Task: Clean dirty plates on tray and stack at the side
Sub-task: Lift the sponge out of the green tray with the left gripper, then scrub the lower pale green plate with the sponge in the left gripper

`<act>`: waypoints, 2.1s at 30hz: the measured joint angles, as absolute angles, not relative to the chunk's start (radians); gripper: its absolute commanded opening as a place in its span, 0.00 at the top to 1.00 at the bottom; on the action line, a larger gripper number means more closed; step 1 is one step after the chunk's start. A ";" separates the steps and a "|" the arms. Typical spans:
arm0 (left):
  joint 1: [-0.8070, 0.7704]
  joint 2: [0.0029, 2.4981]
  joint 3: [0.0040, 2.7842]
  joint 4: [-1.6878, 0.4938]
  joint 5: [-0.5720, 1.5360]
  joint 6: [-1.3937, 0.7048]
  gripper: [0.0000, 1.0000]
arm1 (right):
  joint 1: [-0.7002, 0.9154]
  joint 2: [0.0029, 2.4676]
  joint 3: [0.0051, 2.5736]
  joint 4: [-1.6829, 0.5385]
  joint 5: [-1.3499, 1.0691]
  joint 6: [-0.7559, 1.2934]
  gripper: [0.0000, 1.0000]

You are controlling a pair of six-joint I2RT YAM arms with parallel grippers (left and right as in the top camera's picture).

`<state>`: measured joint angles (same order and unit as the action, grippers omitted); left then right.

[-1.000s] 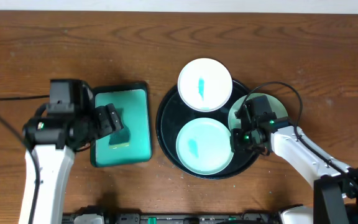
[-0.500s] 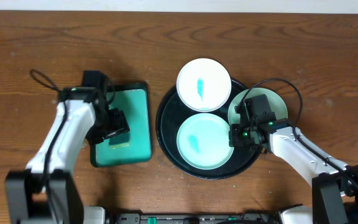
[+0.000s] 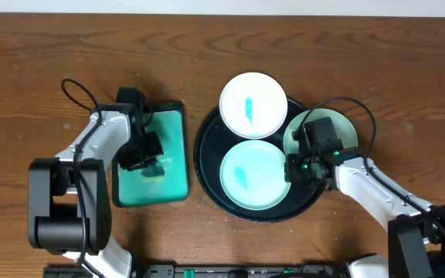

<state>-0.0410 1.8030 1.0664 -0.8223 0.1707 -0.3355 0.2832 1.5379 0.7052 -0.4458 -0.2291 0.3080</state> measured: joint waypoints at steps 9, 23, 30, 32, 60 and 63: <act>-0.041 1.682 1.206 -1.041 0.166 -0.306 0.93 | 0.283 1.538 0.705 -0.444 -0.227 0.308 0.99; -0.096 1.530 1.256 -1.015 0.215 -0.316 0.93 | 0.283 1.538 0.705 -0.443 -0.226 0.308 0.99; -0.311 1.604 1.215 -0.850 0.350 -0.403 0.93 | 0.283 1.538 0.705 -0.443 -0.225 0.308 0.99; -0.392 1.651 1.206 -0.813 0.371 -0.438 0.93 | 0.283 1.538 0.705 -0.443 -0.225 0.308 0.99; -0.636 1.969 1.267 -0.751 0.403 -0.744 0.93 | 0.283 1.538 0.705 -0.444 -0.223 0.311 0.99; -0.620 1.973 1.293 -0.810 0.331 -0.752 0.93 | 0.283 1.538 0.705 -0.445 -0.224 0.311 0.99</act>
<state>-0.6205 1.9728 1.2930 -0.8097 0.3313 -0.7517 0.2832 1.5379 0.7052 -0.4446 -0.2237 0.3111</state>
